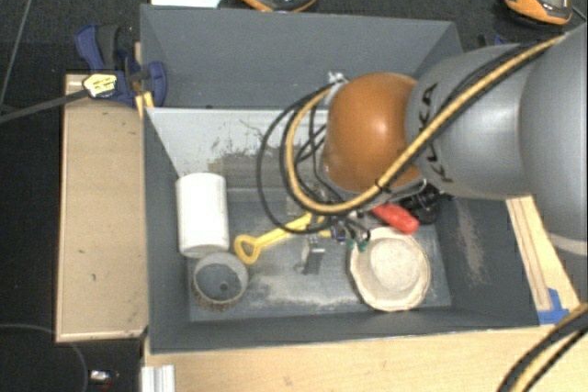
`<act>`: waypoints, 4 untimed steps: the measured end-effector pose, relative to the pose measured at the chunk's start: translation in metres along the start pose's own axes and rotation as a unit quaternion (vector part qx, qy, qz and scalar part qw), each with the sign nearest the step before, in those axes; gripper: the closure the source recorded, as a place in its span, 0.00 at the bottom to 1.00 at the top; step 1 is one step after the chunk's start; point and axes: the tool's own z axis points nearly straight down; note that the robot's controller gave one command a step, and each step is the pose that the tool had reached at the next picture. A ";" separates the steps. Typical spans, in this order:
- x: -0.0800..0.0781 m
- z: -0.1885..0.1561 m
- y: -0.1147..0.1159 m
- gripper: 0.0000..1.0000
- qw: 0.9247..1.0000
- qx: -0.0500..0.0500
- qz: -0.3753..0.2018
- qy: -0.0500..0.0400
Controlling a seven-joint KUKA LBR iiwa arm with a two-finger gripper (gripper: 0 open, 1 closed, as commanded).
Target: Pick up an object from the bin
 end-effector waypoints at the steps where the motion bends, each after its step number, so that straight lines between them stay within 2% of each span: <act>1: -0.002 -0.004 0.000 0.00 1.000 0.000 0.003 -0.004; 2: -0.055 0.063 0.018 0.00 1.000 -0.001 0.003 -0.004; 3: -0.053 0.062 -0.057 0.00 0.997 0.001 -0.070 -0.009; 4: -0.033 0.063 -0.037 0.00 0.996 -0.002 -0.088 -0.005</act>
Offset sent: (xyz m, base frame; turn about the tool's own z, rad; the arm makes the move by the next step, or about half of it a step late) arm 0.0535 0.0180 -0.0633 0.0104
